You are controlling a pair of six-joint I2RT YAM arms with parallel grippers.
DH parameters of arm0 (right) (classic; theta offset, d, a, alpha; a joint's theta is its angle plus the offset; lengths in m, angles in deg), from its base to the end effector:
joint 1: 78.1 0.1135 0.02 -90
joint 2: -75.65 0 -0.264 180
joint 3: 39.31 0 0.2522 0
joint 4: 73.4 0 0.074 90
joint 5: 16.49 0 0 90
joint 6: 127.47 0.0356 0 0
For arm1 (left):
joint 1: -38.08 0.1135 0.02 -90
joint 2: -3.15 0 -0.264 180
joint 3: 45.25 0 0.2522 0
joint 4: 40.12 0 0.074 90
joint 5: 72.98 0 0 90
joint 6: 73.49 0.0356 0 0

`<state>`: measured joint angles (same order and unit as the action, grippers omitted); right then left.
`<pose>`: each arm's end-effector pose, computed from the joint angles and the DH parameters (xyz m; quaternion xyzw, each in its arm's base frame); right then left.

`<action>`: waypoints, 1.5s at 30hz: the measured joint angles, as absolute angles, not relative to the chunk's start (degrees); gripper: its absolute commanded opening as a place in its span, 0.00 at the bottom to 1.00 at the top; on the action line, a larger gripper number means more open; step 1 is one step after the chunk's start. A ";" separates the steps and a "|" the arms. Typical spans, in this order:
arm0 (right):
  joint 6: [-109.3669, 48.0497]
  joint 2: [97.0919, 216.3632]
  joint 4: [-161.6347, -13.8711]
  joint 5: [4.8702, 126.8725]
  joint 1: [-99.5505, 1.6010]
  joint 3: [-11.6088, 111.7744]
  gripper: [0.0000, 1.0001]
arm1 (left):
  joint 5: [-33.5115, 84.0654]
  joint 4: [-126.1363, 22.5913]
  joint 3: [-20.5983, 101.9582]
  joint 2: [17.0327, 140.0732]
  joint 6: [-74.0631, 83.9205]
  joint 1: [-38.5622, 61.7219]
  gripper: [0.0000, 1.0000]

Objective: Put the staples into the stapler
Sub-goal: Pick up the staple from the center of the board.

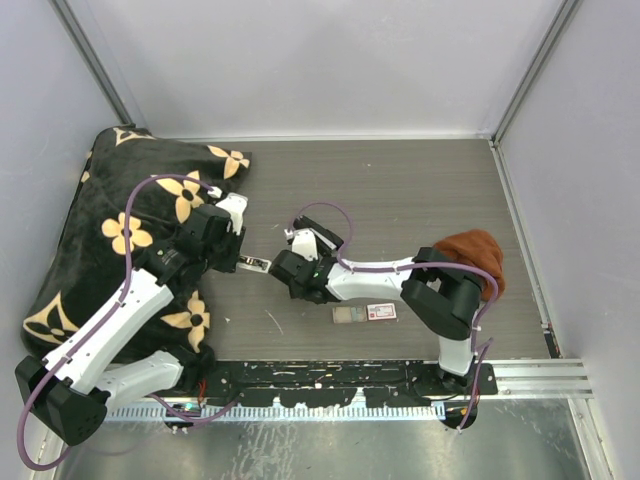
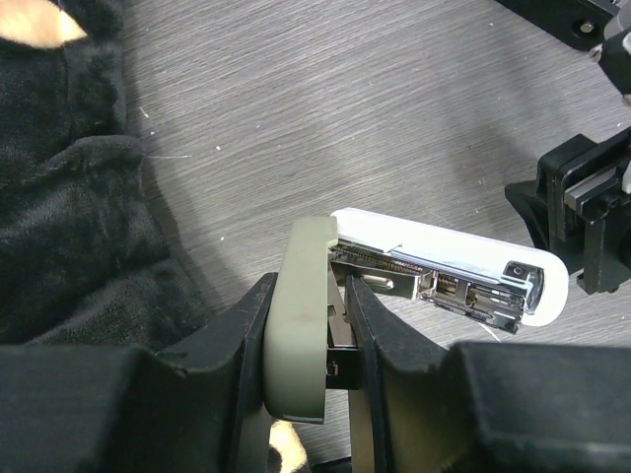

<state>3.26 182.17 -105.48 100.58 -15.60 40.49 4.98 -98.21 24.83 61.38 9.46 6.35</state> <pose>0.1876 0.3252 0.1628 -0.1150 0.9315 0.0650 0.3390 0.1766 -0.1005 0.3111 0.1590 0.9099 -0.0312 0.3819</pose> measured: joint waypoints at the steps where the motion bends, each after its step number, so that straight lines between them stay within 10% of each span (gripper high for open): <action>1: 3.76 182.30 -106.10 100.95 -15.36 40.56 0.42 | 5.14 -98.21 24.83 61.38 9.46 6.35 0.00; 30: 8.33 178.49 -108.15 102.31 -13.18 35.07 0.17 | 5.95 -98.19 24.78 61.38 9.46 6.35 0.00; 45: 0.72 149.34 -113.42 92.58 -17.24 21.39 0.17 | 13.05 -96.97 24.39 62.39 9.46 5.76 0.00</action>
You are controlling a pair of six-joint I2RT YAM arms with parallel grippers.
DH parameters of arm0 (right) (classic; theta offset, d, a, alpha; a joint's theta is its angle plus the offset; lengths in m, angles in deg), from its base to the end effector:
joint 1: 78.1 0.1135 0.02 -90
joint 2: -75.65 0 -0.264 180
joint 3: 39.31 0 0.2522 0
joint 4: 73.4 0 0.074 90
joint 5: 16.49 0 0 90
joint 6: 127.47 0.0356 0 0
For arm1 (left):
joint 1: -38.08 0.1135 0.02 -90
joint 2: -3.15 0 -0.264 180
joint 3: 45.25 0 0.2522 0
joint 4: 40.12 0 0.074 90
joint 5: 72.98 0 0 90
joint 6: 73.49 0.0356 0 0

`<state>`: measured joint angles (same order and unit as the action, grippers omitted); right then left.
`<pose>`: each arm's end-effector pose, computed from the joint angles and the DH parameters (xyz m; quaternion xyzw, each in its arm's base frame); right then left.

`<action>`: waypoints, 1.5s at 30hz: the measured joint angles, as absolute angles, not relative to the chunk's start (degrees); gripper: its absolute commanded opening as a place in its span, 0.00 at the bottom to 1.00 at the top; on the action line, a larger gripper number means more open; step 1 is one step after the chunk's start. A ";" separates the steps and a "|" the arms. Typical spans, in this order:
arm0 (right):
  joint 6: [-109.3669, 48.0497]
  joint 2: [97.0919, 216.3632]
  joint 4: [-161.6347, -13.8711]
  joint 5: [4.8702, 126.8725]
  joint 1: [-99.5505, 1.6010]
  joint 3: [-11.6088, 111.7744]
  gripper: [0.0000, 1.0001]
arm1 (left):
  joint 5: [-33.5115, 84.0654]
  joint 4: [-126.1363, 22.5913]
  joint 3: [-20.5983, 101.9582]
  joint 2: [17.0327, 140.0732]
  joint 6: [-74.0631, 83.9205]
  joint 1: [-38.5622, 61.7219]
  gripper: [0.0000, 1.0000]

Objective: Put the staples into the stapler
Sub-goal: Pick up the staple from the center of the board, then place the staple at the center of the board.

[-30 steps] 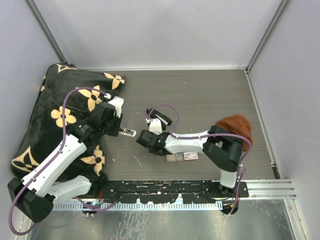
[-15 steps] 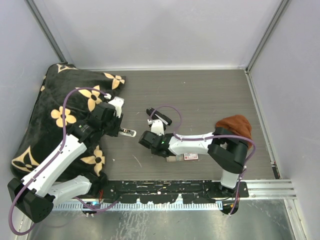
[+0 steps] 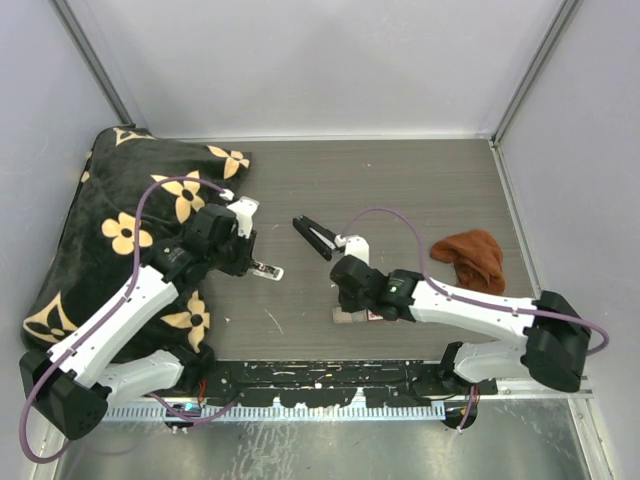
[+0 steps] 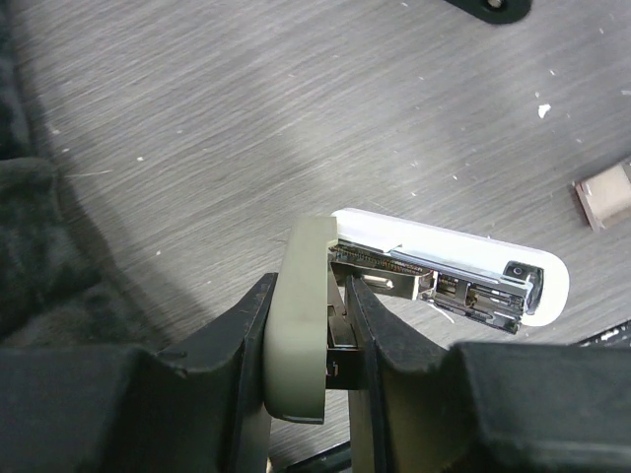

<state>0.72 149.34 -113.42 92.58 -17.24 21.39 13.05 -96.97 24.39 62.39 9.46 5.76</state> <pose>0.1350 0.2183 0.2242 -0.1323 0.9273 0.1360 0.3226 0.1775 -0.1094 0.3065 0.1905 0.9084 -0.0946 0.3599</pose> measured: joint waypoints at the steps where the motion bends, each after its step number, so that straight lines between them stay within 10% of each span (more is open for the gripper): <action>1: 0.09 147.55 -114.73 91.73 -17.90 20.10 0.17 | 13.53 -96.79 24.39 63.11 9.48 5.00 0.00; 45: 0.07 166.08 -152.11 82.00 -24.56 25.71 0.17 | 15.43 -96.77 24.39 67.02 9.70 -3.11 0.00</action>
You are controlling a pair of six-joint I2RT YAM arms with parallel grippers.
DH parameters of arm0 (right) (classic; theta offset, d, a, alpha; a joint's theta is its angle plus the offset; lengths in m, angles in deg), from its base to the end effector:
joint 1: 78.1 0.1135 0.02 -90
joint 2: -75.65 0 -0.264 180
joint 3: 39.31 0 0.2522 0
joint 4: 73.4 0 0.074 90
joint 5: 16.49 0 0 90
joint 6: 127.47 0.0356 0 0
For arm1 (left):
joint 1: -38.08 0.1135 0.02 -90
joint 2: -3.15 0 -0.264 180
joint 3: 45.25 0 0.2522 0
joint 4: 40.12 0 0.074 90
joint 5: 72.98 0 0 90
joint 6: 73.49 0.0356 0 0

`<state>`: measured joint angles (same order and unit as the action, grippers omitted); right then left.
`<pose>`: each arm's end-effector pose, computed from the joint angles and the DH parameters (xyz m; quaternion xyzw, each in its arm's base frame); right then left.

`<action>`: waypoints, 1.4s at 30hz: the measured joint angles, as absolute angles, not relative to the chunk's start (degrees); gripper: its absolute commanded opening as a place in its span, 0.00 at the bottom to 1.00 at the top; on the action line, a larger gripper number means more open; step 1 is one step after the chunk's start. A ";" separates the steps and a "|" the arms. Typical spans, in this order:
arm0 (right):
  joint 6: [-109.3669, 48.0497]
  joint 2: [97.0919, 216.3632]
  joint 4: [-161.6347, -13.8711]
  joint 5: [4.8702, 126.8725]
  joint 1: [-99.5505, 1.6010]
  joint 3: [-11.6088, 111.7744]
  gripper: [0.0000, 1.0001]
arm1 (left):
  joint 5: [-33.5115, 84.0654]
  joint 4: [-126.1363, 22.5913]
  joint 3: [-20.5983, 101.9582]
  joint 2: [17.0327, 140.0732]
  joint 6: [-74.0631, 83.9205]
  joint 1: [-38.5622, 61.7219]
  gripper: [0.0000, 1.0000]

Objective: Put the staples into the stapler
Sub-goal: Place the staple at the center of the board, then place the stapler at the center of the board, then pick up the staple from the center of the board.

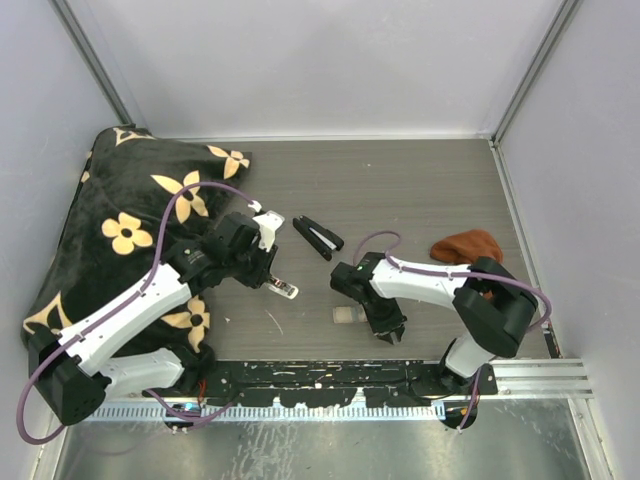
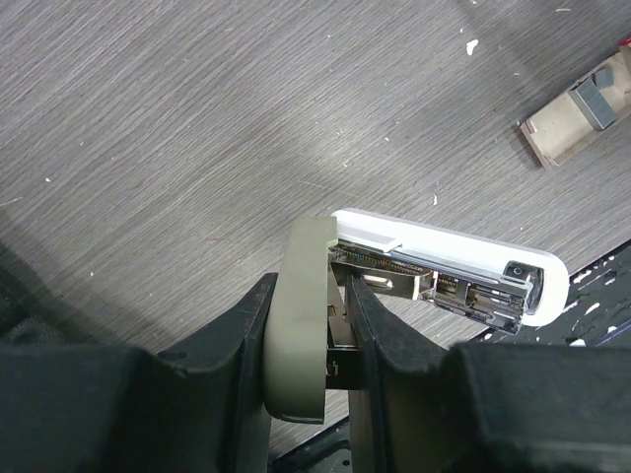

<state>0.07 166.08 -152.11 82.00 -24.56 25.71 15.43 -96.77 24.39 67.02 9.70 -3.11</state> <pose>0.1368 0.1763 0.1634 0.1467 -0.9788 0.1389 0.0334 0.1691 -0.1466 0.2909 0.2740 0.9015 -0.1242 0.3111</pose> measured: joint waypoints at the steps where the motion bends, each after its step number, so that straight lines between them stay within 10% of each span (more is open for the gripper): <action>1: -0.11 166.34 -152.85 81.72 -24.32 26.06 0.17 | 15.54 -96.75 24.39 66.85 9.70 -3.11 0.00; 13: -3.13 175.54 -155.69 80.47 -23.38 30.24 0.24 | 16.04 -96.77 24.39 65.52 9.68 -3.11 0.00; 23: -5.68 178.56 -152.74 79.58 -23.03 33.65 0.63 | 16.09 -96.77 24.39 65.14 9.66 -3.11 0.00; 32: -3.39 171.37 -148.63 80.43 -23.12 34.39 0.37 | 16.06 -96.77 24.39 65.14 9.66 -3.11 0.00; 42: 1.95 159.17 -144.43 78.00 -23.19 21.12 0.32 | 16.00 -96.77 24.37 65.14 9.68 -3.11 0.00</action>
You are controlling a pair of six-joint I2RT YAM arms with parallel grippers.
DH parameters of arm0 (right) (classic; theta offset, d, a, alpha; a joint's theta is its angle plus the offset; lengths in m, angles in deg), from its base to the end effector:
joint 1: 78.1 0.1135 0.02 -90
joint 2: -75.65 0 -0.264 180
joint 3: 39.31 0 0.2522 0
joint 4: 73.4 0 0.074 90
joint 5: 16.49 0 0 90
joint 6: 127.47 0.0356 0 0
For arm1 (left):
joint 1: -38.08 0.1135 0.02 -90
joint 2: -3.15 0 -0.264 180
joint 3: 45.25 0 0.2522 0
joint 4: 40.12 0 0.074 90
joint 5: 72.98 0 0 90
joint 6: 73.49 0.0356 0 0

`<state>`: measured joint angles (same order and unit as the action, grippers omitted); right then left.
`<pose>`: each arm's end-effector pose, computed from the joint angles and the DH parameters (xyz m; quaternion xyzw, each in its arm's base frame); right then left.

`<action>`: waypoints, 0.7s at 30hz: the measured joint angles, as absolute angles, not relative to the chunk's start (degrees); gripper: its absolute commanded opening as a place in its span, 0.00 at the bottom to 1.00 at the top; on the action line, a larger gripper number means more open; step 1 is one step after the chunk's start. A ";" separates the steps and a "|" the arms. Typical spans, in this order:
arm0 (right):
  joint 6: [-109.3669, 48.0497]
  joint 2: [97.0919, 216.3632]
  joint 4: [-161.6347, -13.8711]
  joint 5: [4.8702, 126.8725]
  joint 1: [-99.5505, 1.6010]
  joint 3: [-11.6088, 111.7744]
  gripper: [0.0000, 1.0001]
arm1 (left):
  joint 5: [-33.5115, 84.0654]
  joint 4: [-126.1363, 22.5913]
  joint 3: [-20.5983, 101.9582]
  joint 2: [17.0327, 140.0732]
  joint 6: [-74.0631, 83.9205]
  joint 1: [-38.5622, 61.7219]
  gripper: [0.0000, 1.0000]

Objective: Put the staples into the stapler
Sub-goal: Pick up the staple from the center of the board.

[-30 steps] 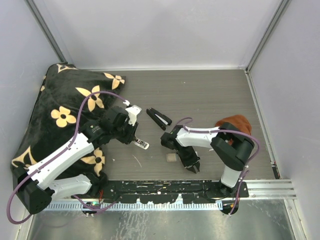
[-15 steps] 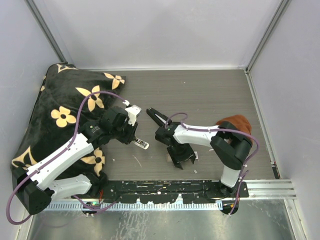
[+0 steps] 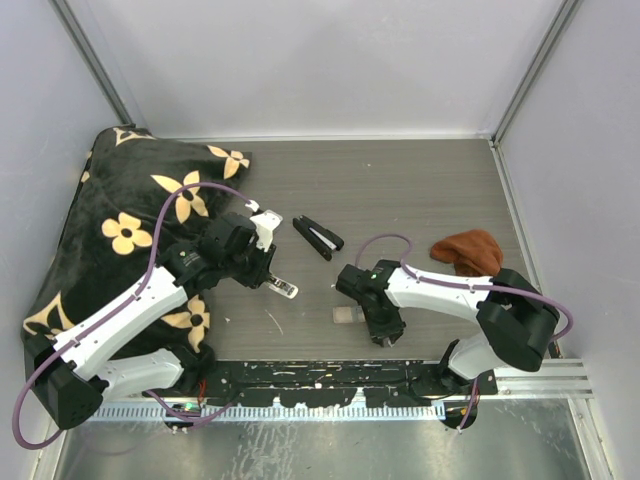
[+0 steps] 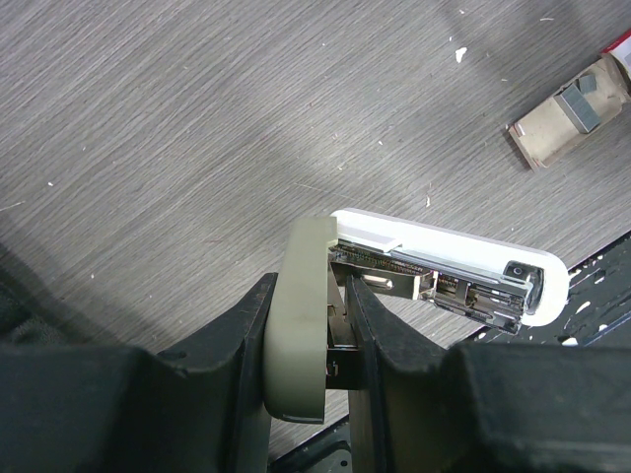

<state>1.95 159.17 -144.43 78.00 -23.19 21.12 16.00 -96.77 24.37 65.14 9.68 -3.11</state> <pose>0.1255 0.1738 0.1677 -0.1360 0.9893 -0.0530 0.0043 0.1644 -0.1430 0.2973 0.2737 0.8958 -0.1348 0.3231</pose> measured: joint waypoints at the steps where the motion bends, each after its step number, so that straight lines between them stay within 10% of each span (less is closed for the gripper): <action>1: 2.06 159.17 -144.32 77.87 -23.21 20.82 0.32 | 16.00 -96.77 24.37 65.14 9.68 -3.11 0.00; 21: 3.02 159.26 -140.08 79.56 -23.19 18.09 0.25 | 14.25 -97.05 24.32 70.11 9.42 -3.31 0.00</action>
<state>3.02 159.26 -140.08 79.56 -23.19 18.09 14.25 -97.05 24.32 70.11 9.42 -3.31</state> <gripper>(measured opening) 0.270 0.302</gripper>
